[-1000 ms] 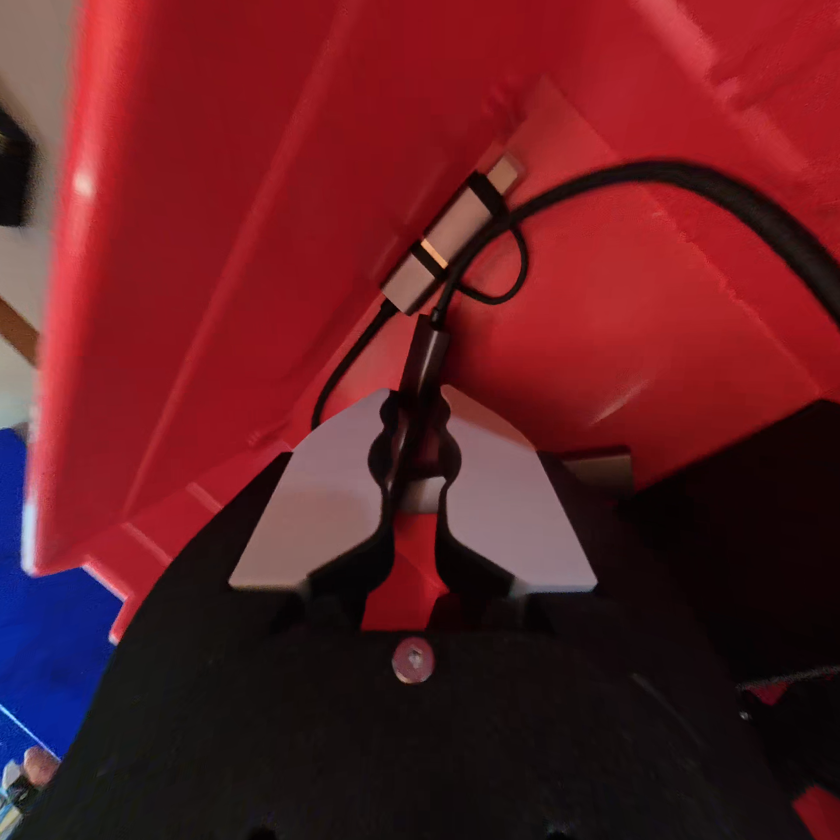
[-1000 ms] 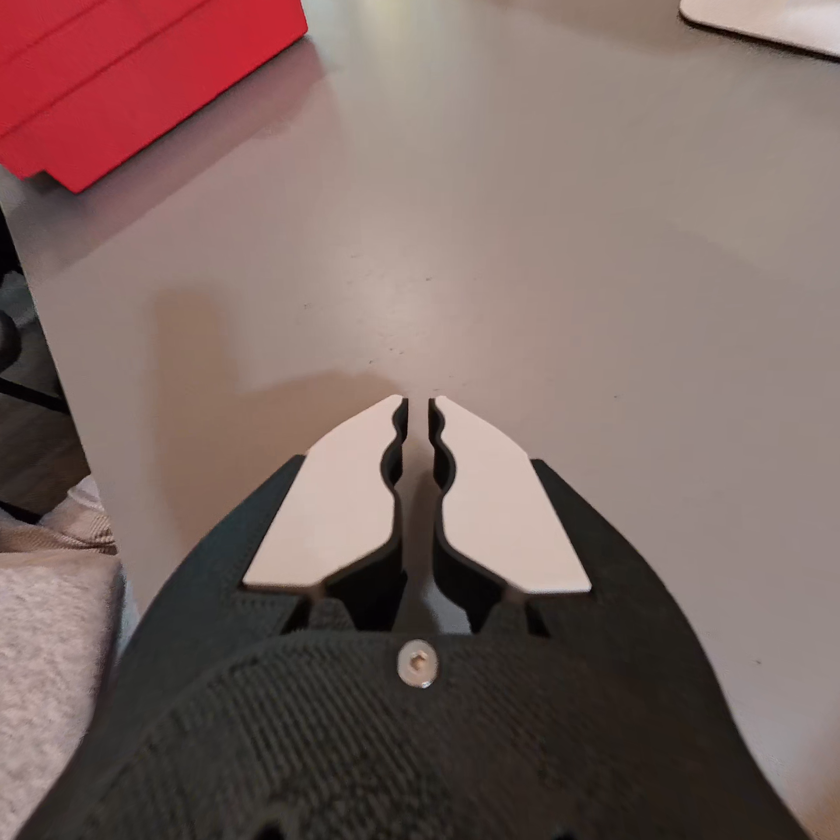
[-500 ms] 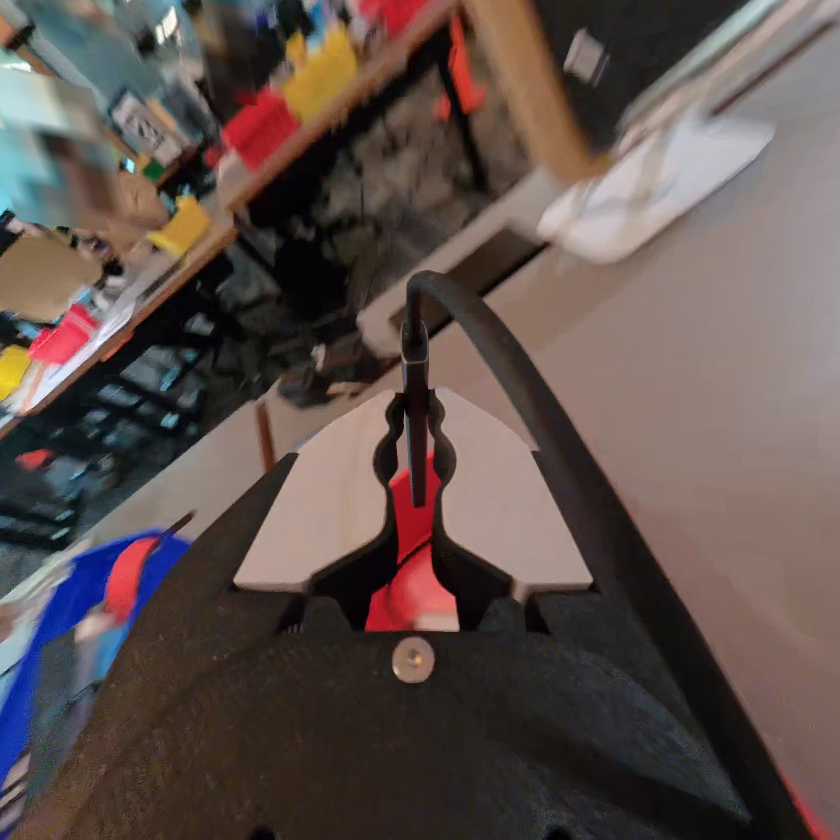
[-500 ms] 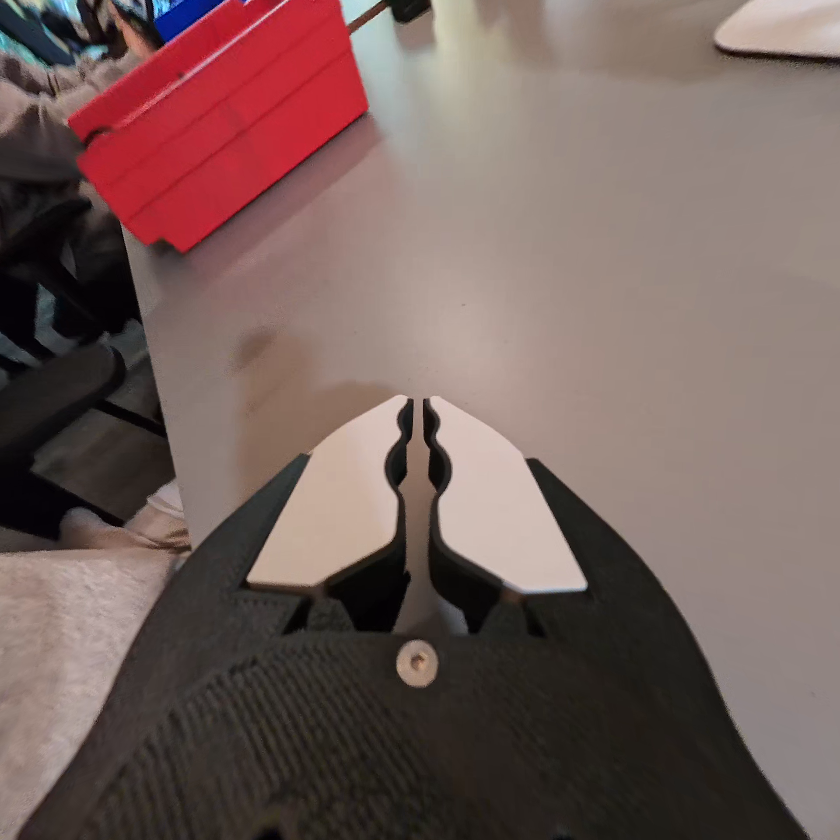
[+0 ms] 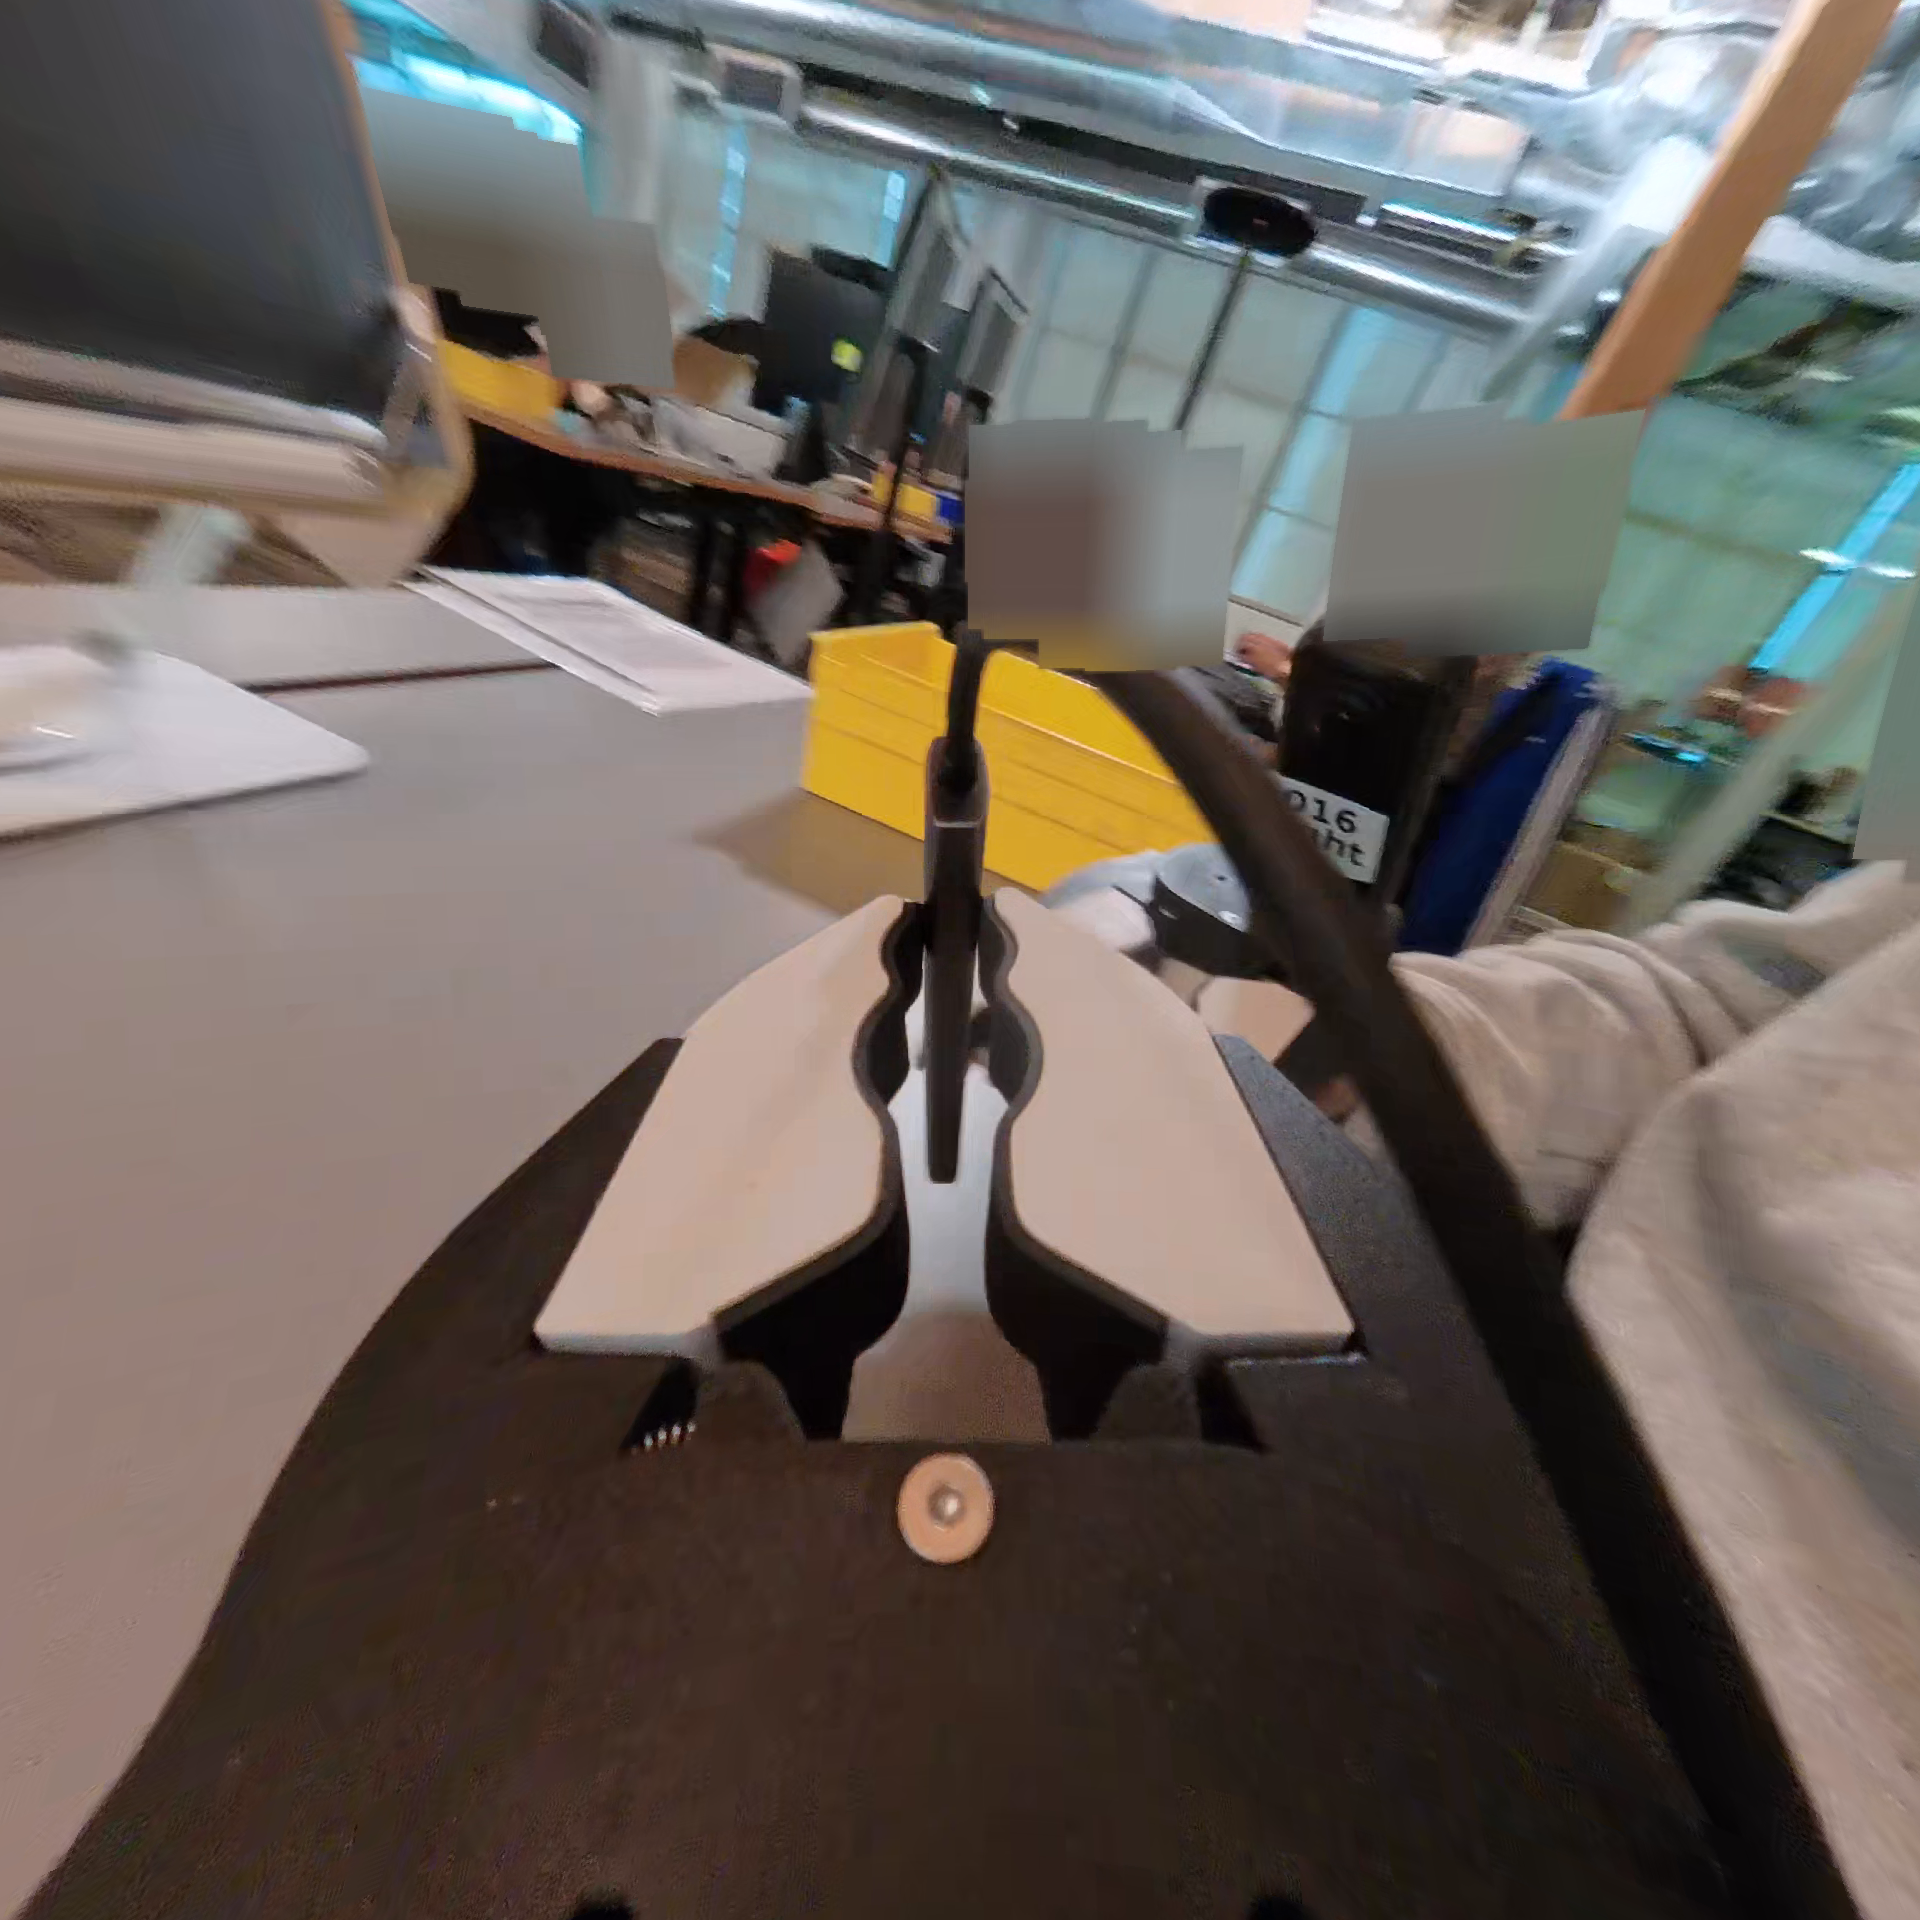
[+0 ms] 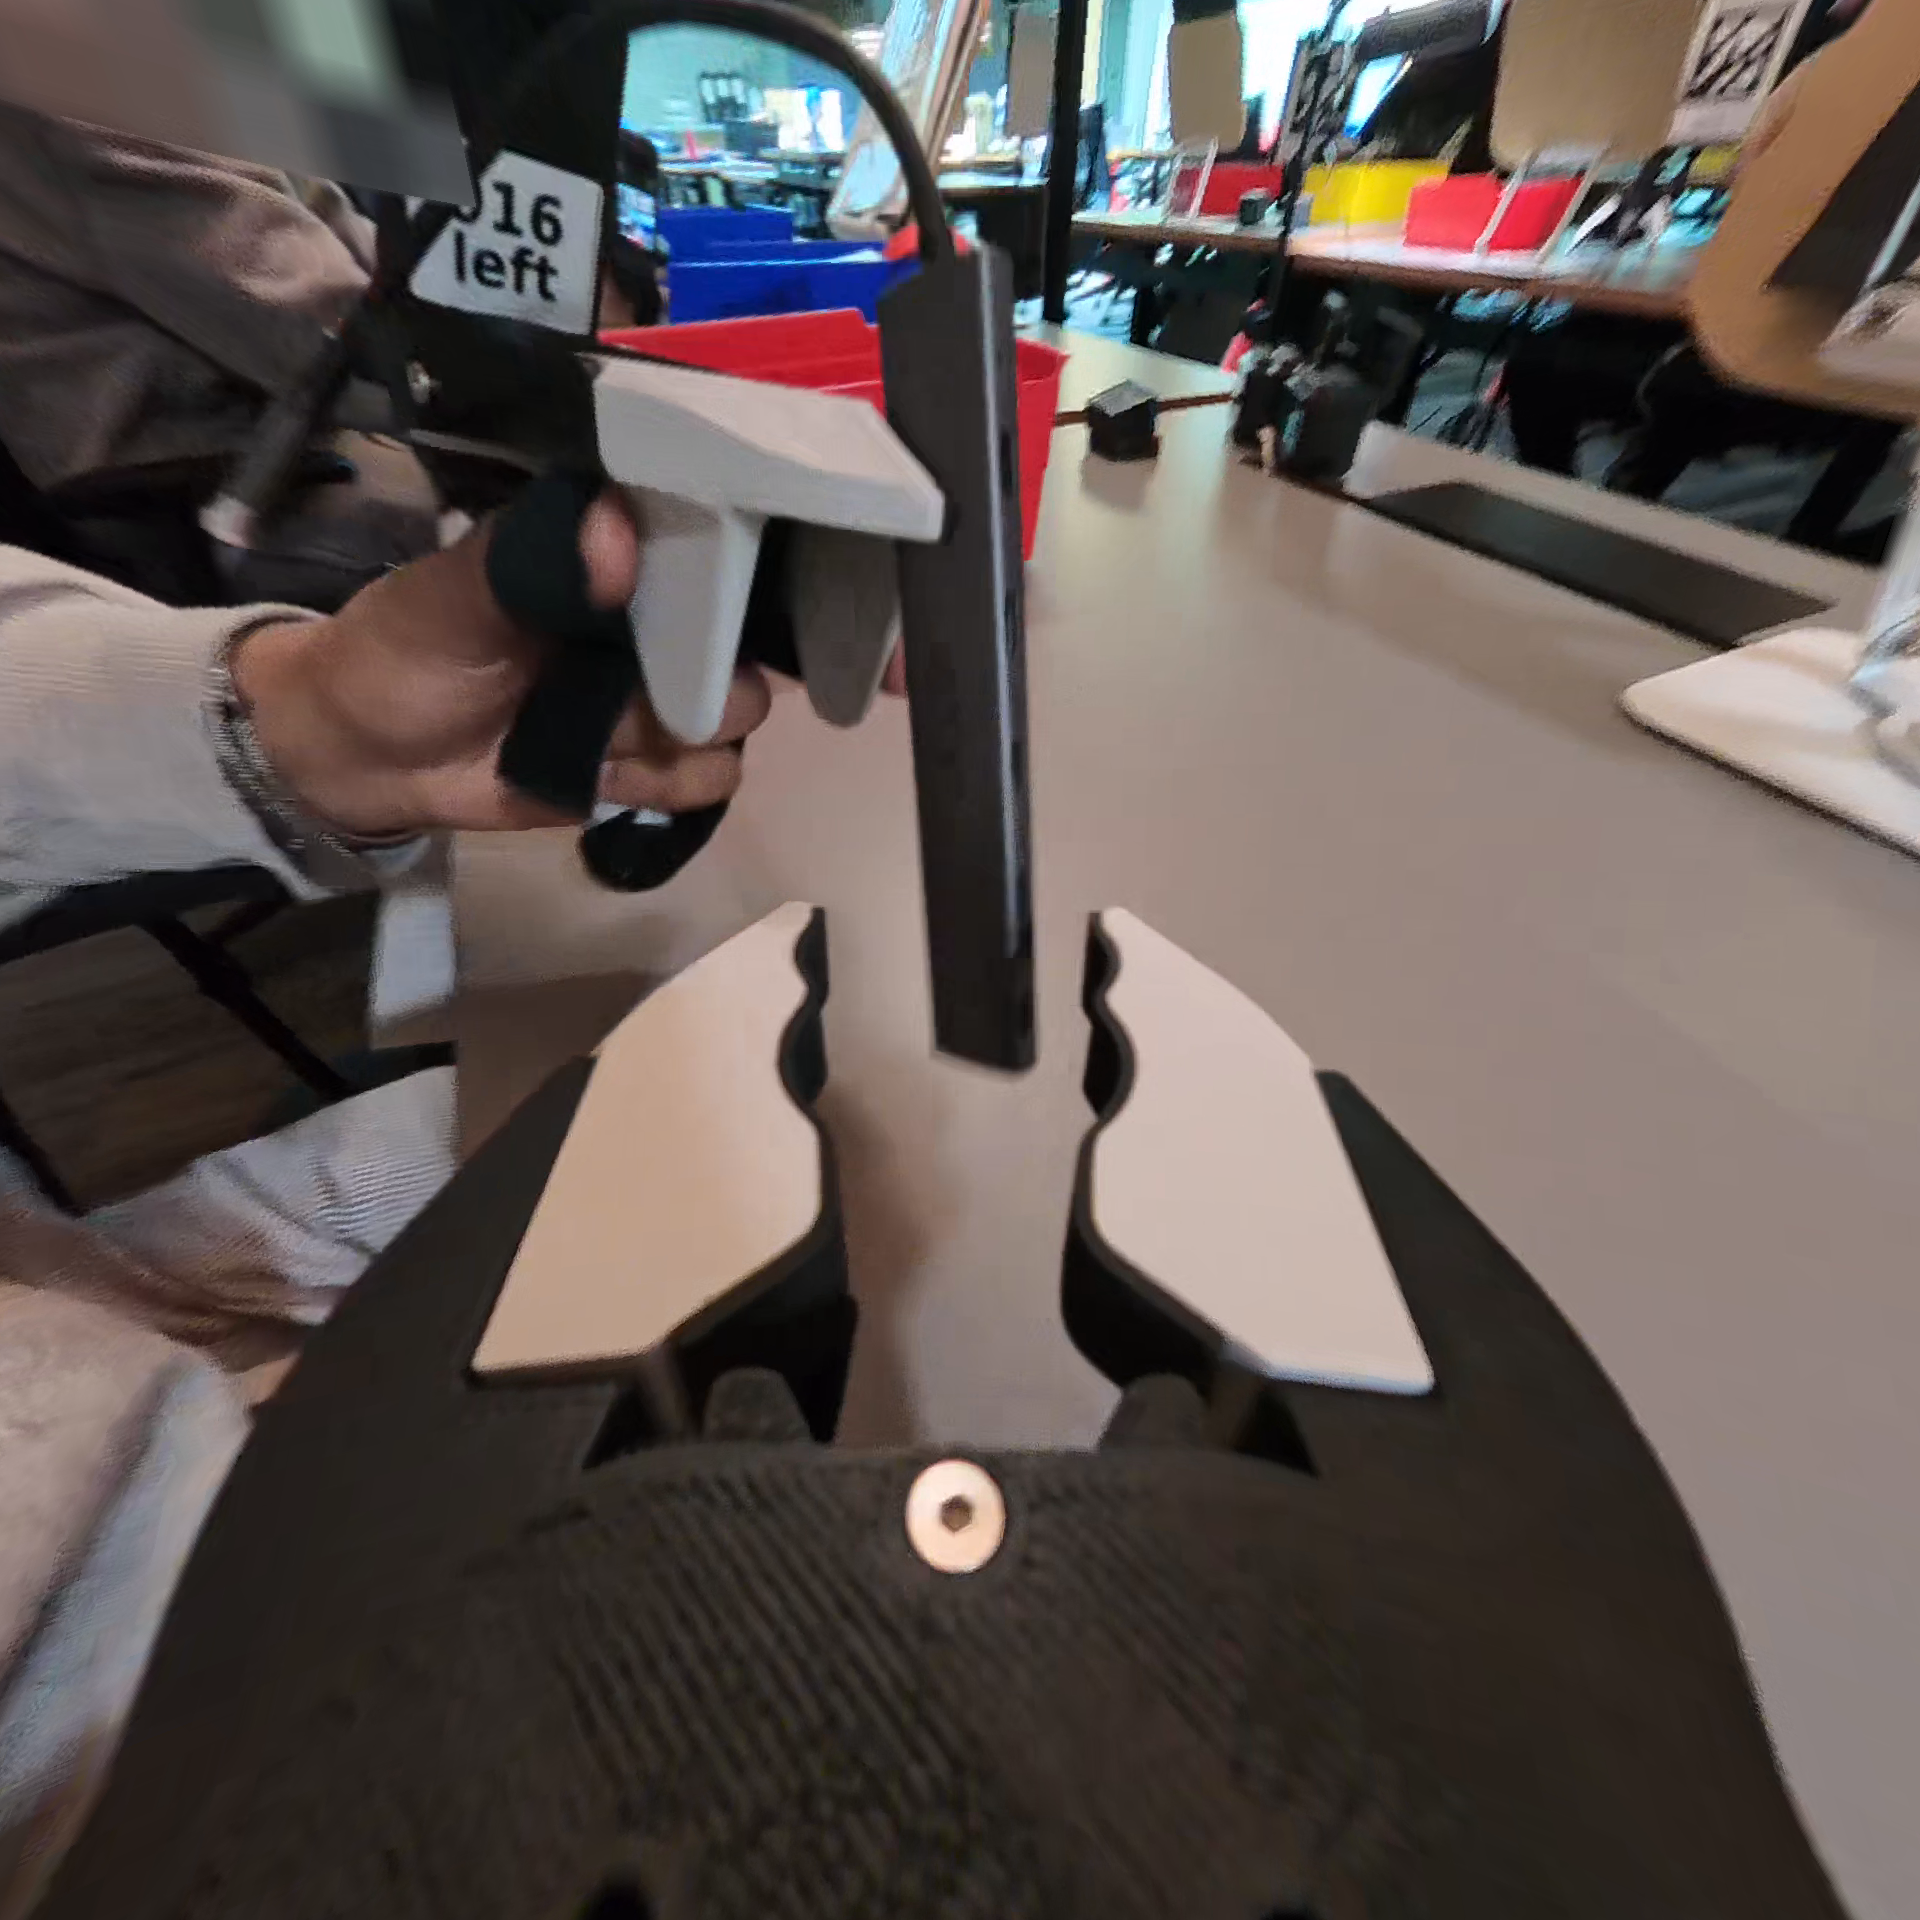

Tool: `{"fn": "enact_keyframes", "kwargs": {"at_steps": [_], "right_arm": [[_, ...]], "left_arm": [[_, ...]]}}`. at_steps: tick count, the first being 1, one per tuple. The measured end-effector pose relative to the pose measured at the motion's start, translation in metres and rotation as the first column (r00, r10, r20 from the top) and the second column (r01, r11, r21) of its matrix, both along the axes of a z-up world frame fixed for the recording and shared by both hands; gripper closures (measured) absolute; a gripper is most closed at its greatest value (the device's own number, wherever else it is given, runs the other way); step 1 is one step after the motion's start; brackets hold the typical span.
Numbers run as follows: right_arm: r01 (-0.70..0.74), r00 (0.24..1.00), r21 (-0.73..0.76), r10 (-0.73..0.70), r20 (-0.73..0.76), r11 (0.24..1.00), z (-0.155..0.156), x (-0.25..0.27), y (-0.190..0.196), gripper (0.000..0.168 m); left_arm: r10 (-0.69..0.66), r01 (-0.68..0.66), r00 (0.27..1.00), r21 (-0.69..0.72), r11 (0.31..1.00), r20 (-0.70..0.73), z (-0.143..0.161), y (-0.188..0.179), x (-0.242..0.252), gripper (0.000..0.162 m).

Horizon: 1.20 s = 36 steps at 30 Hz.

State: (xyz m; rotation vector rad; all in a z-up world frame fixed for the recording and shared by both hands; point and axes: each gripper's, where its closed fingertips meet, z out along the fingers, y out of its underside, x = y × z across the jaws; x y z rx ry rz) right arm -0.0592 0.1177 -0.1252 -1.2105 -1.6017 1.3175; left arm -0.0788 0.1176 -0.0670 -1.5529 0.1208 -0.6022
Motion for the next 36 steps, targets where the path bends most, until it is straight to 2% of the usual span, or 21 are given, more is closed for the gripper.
{"fn": "enact_keyframes", "kwargs": {"at_steps": [1,3,6,13,17,21,25,32,36], "right_arm": [[0.022,1.0,0.047,-0.021,-0.02,0.999,0.0,-0.001,0.002,0.116],[0.038,0.999,0.146,-0.035,-0.026,0.989,-0.005,-0.002,0.004,0.121],[0.063,0.998,0.238,-0.065,-0.002,0.969,-0.014,-0.005,0.005,0.142],[0.09,0.994,0.243,-0.102,0.039,0.966,-0.02,-0.007,0.008,0.149],[0.104,0.993,0.217,-0.114,0.038,0.971,-0.018,-0.008,0.01,0.15],[0.107,0.993,0.122,-0.113,0.039,0.987,-0.013,-0.008,0.013,0.149],[0.089,0.996,-0.063,-0.088,0.023,0.994,-0.002,-0.007,0.013,0.146],[0.191,0.981,-0.297,-0.196,0.015,0.935,0.01,-0.003,0.05,0.147],[0.183,0.981,-0.42,-0.195,0.013,0.889,0.014,-0.002,0.054,0.147]], "left_arm": [[-0.036,0.036,0.999,0.0,0.999,0.005,-0.003,0.001,0.009,0.152],[-0.063,0.063,0.998,0.001,0.998,-0.008,-0.002,0.003,0.019,0.152],[-0.124,0.124,0.992,0.001,0.992,0.019,-0.008,0.003,0.028,0.153],[-0.164,0.168,0.975,-0.008,0.986,0.15,-0.021,0.005,0.02,0.152],[-0.144,0.15,0.983,-0.047,0.988,0.115,-0.032,0.01,0.021,0.123],[-0.139,0.145,0.988,-0.097,0.985,0.067,-0.043,0.013,0.024,0.113],[-0.139,0.147,0.988,-0.114,0.983,0.072,-0.046,0.015,0.025,0.11],[-0.127,0.135,0.989,-0.101,0.986,0.077,-0.043,0.014,0.022,0.111],[-0.154,0.155,0.988,-0.134,0.979,0.016,-0.051,0.014,0.032,0.114]]}}
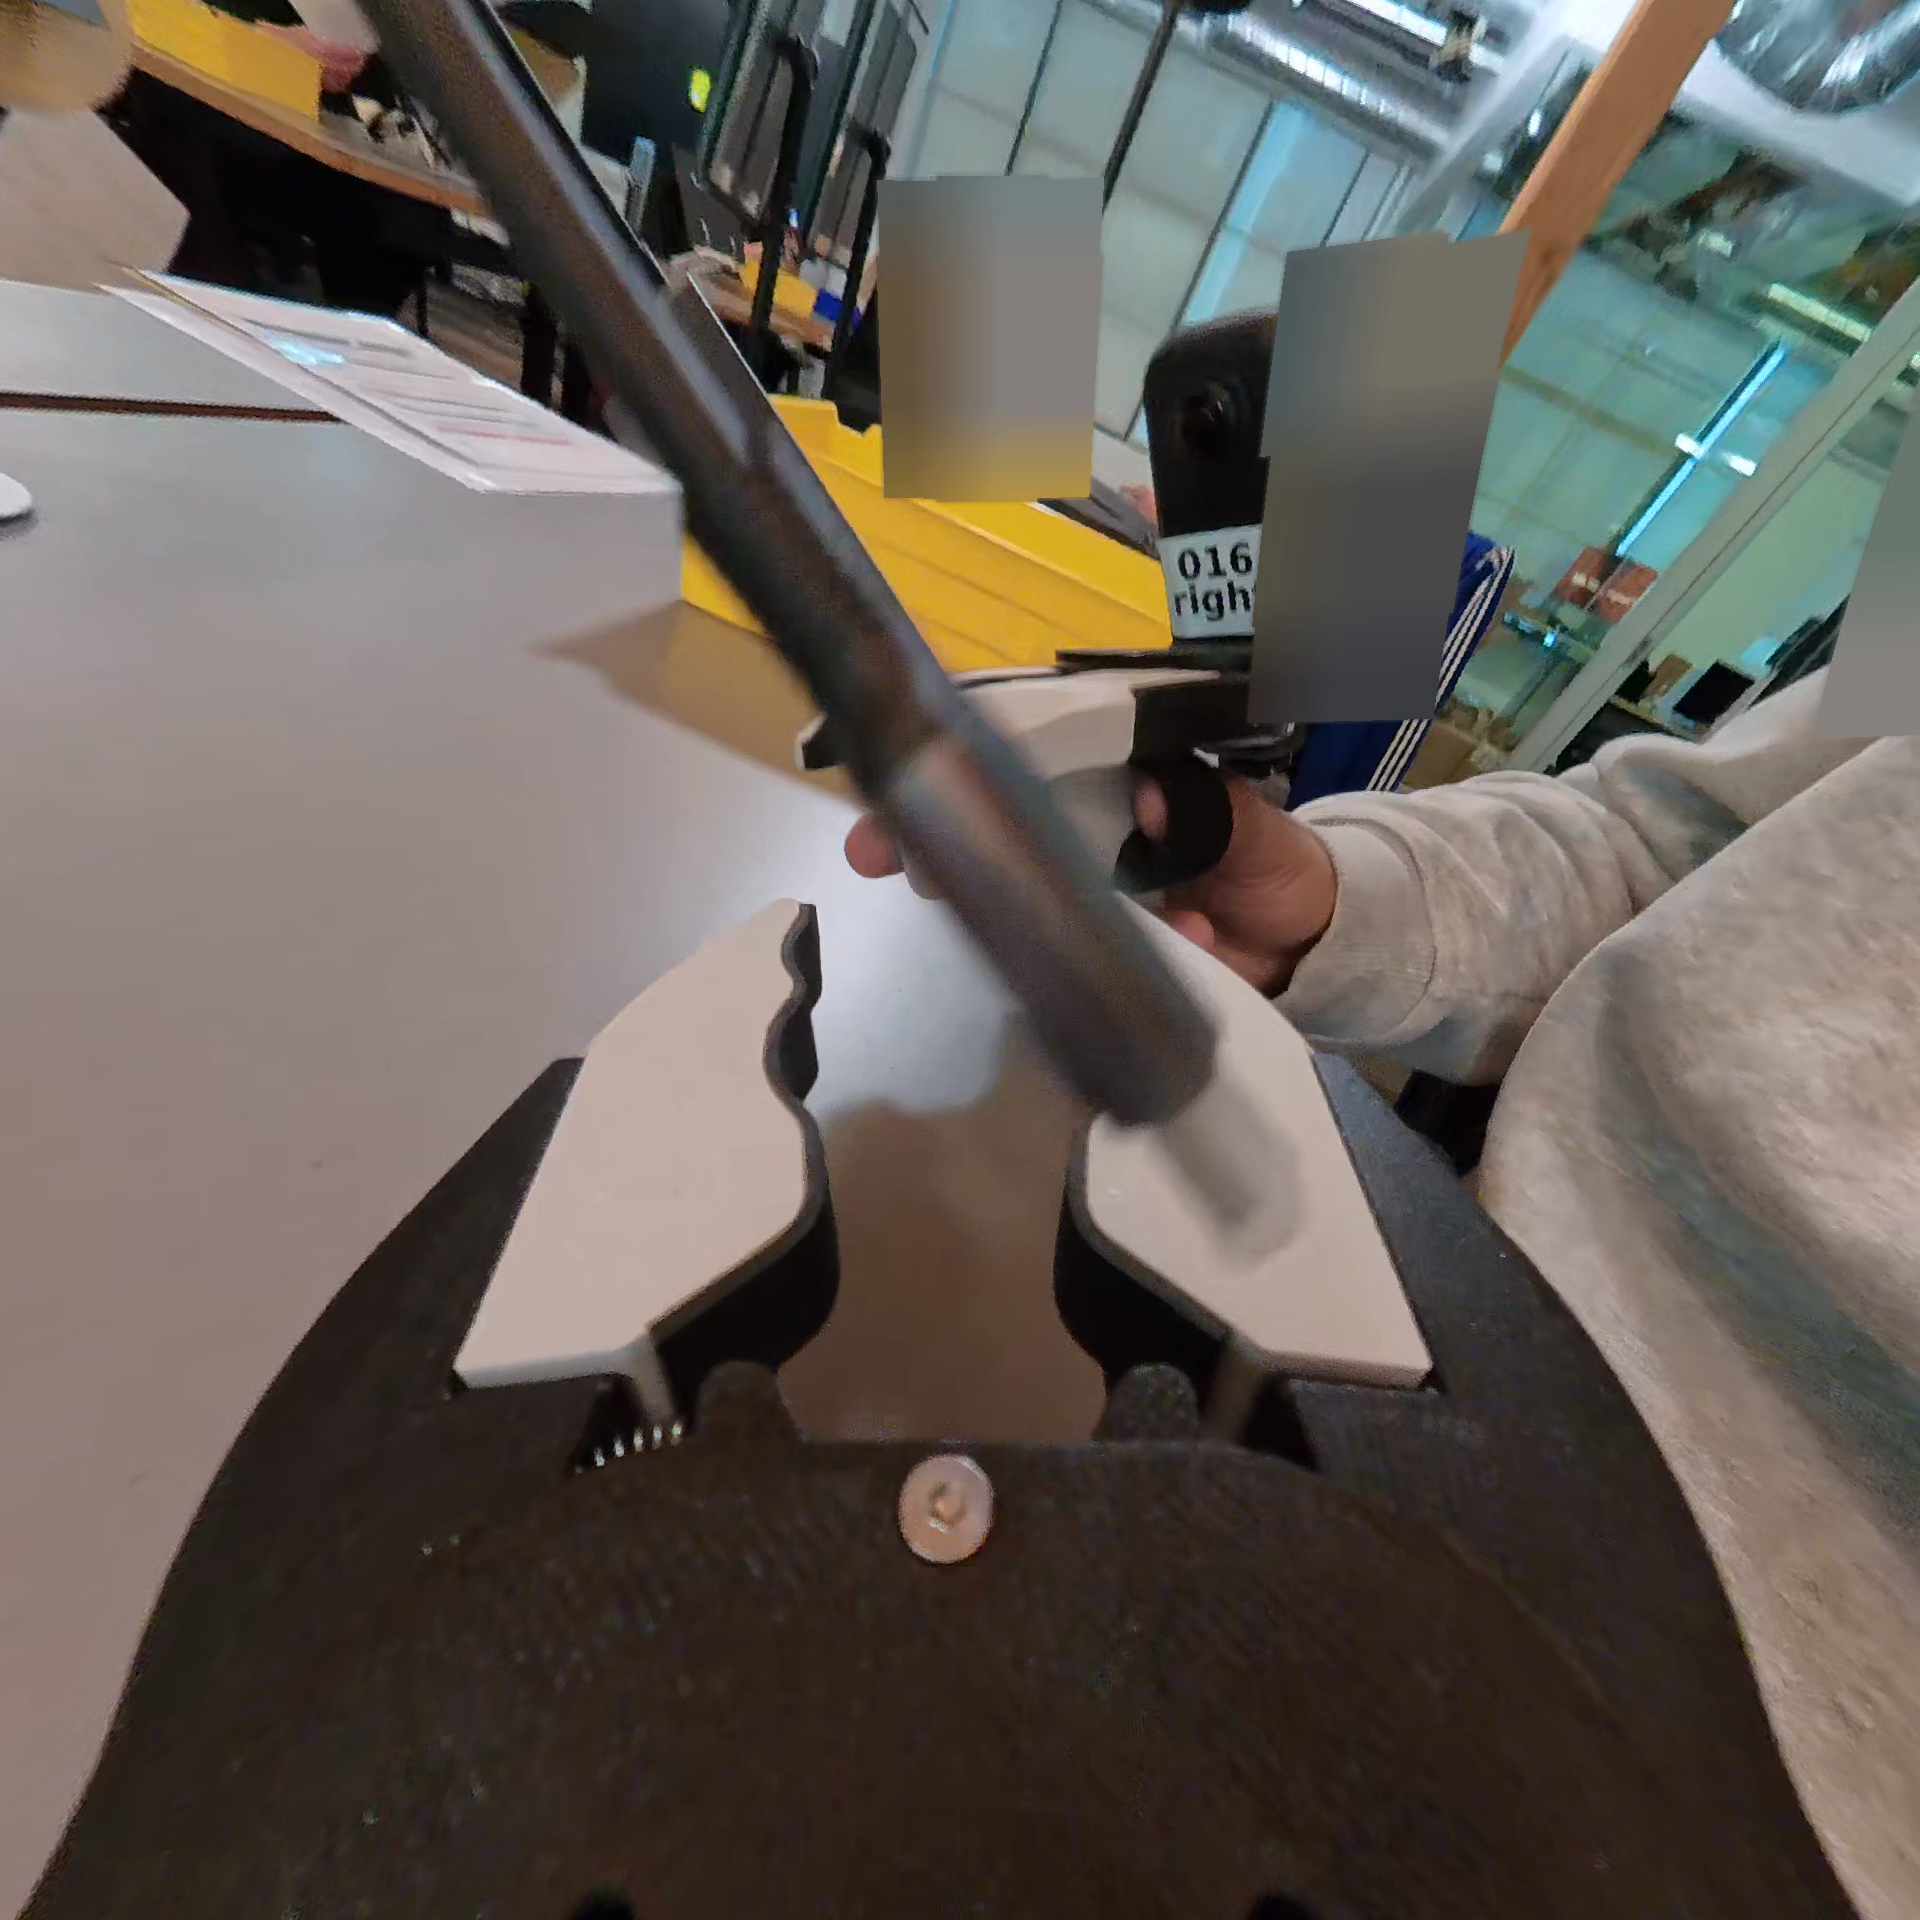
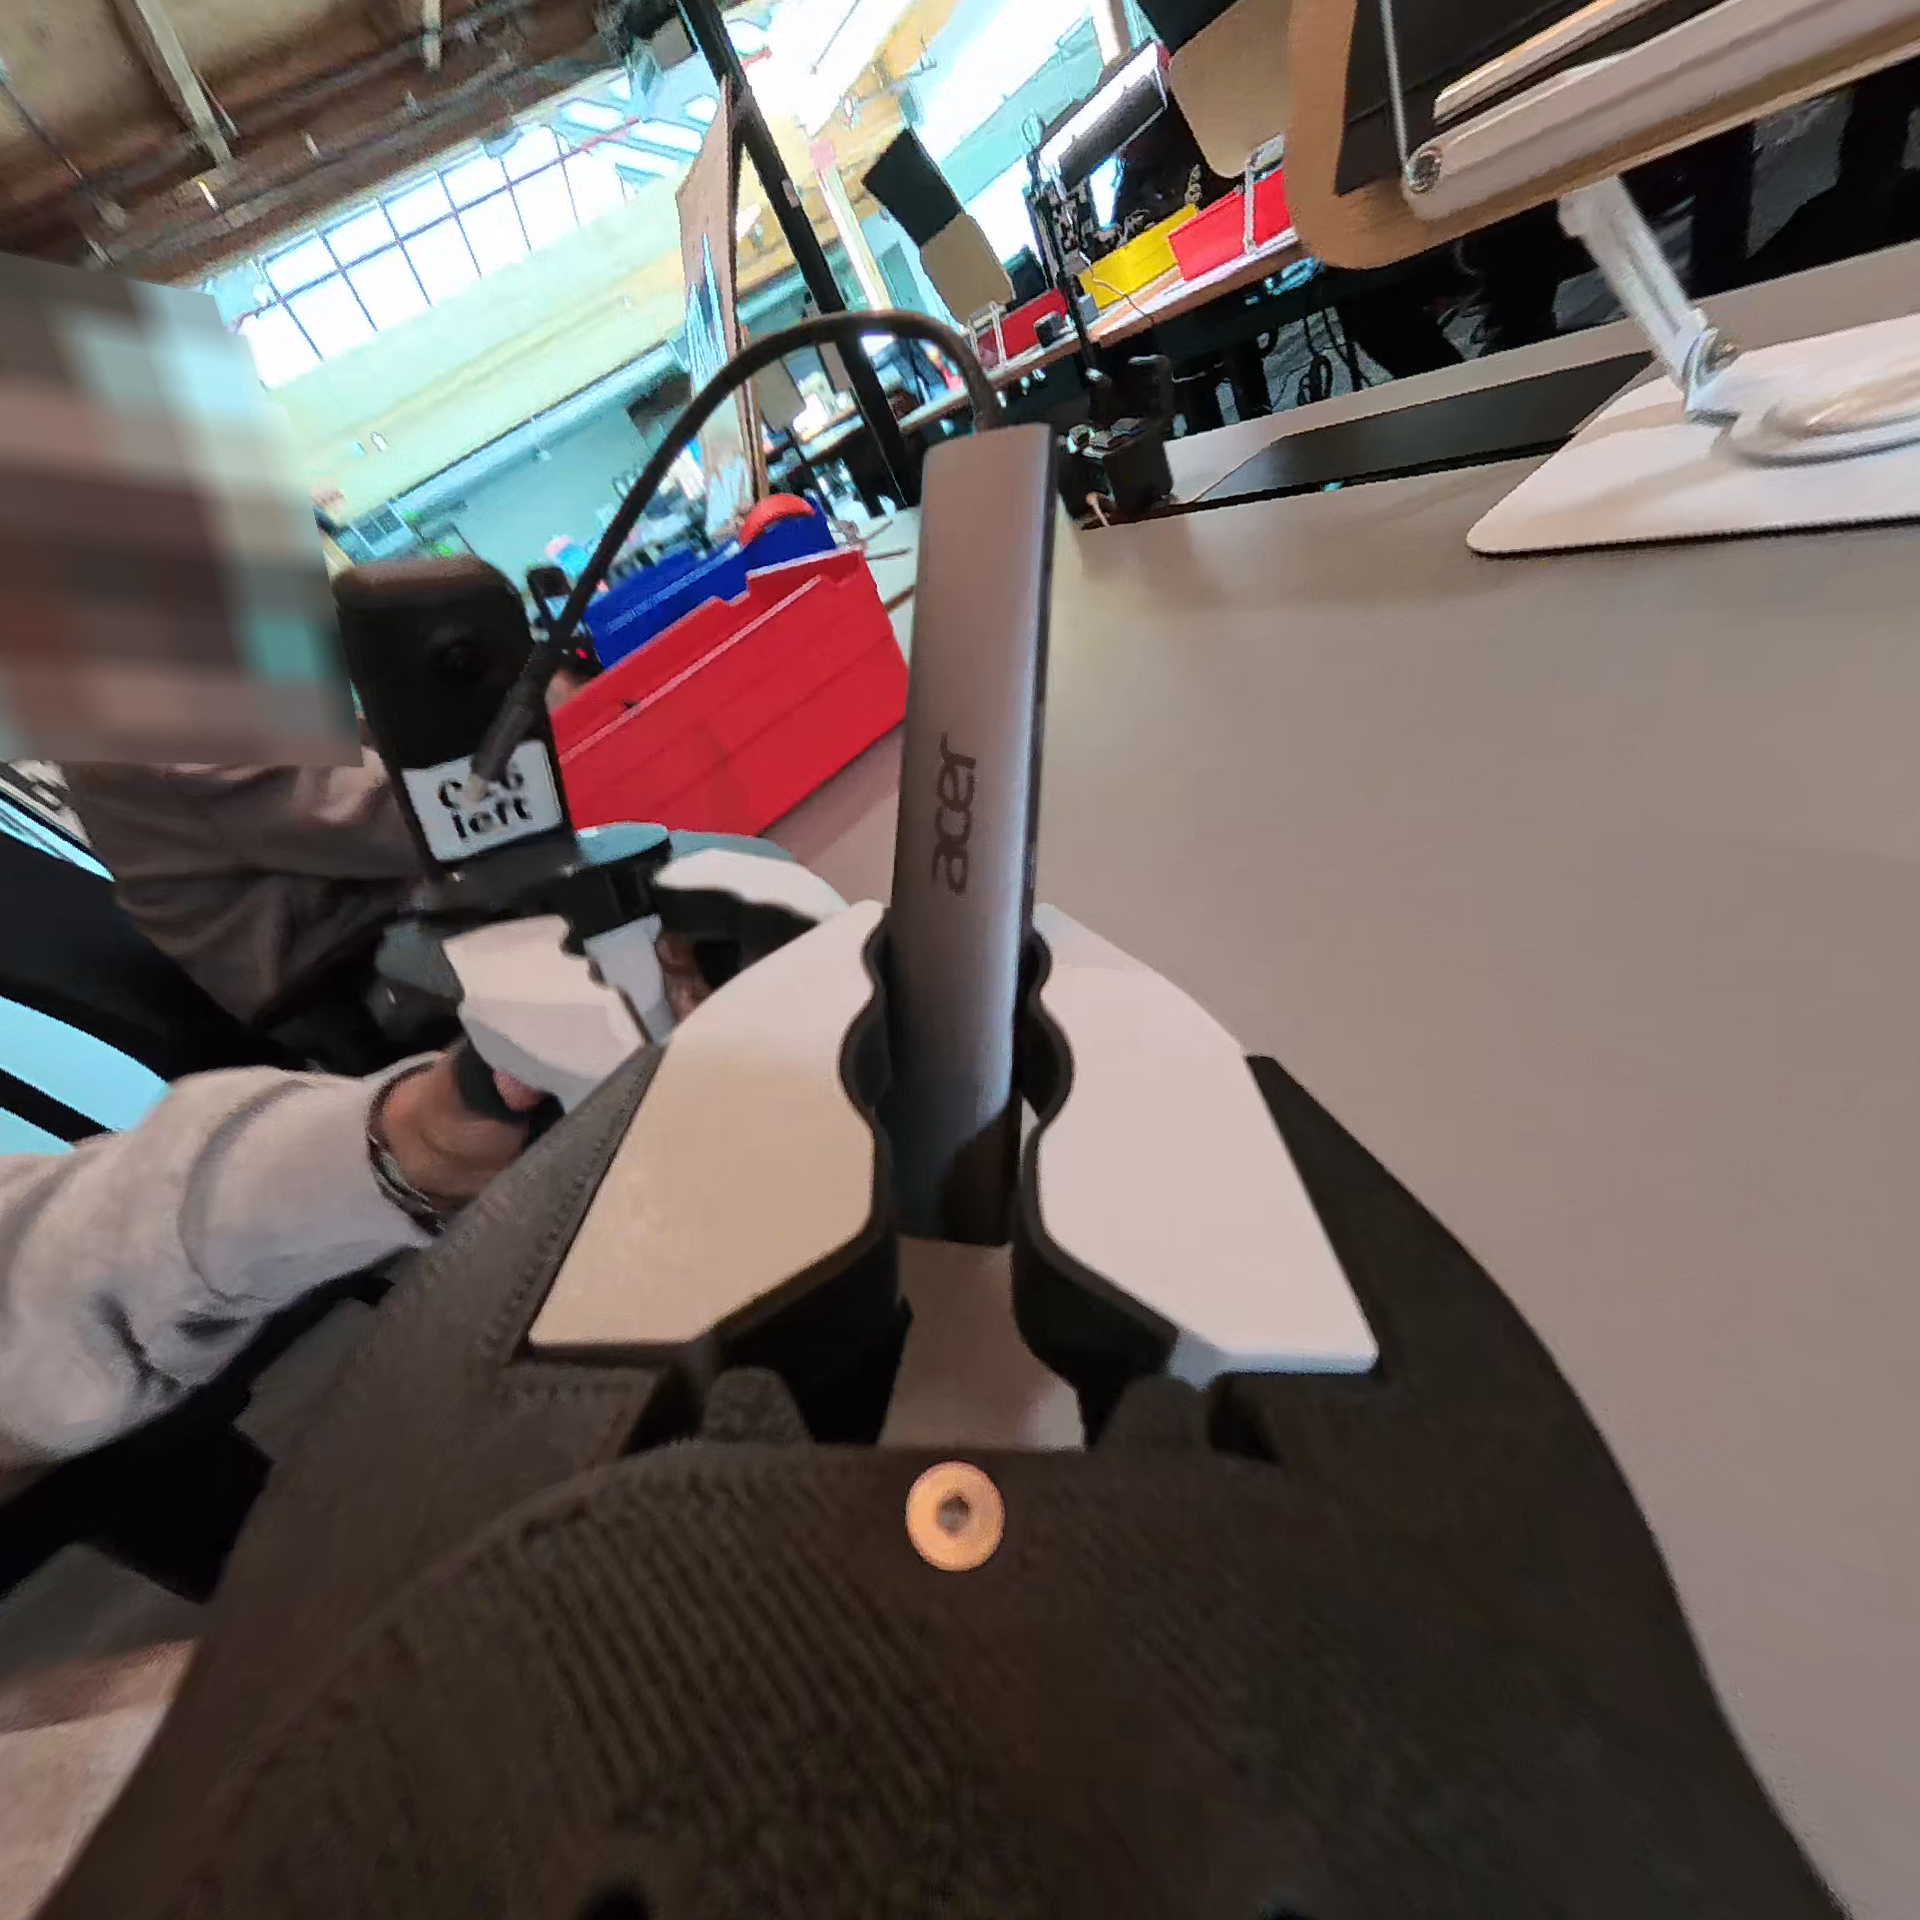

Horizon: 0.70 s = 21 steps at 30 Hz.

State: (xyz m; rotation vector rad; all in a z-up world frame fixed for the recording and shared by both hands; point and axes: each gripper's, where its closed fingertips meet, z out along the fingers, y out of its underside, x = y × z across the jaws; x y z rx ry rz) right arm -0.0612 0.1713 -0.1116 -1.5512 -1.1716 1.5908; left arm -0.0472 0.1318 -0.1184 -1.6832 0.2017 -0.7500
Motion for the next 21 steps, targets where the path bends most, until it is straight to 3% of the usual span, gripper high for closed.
{"fn": "enact_keyframes", "kwargs": {"at_steps": [6,10,16,21], "right_arm": [[0.113,0.987,-0.219,-0.135,-0.09,0.969,0.014,0.011,0.039,0.147],[0.223,0.968,-0.286,-0.246,-0.048,0.932,0.006,0.018,0.065,0.147],[0.119,0.993,-0.126,-0.116,0.033,0.985,-0.007,0.003,0.02,0.147],[0.049,0.996,0.098,-0.056,0.069,0.994,-0.012,-0.003,-0.009,0.147]], "left_arm": [[-0.105,0.103,0.994,-0.063,0.993,-0.029,-0.008,-0.004,0.023,0.121],[-0.123,0.12,0.991,-0.065,0.991,-0.046,-0.009,-0.005,0.03,0.124],[-0.06,0.054,0.995,-0.074,0.996,-0.075,-0.011,0.003,0.028,0.127],[-0.014,0.025,0.973,-0.046,0.999,0.229,0.011,0.005,0.009,0.124]]}}
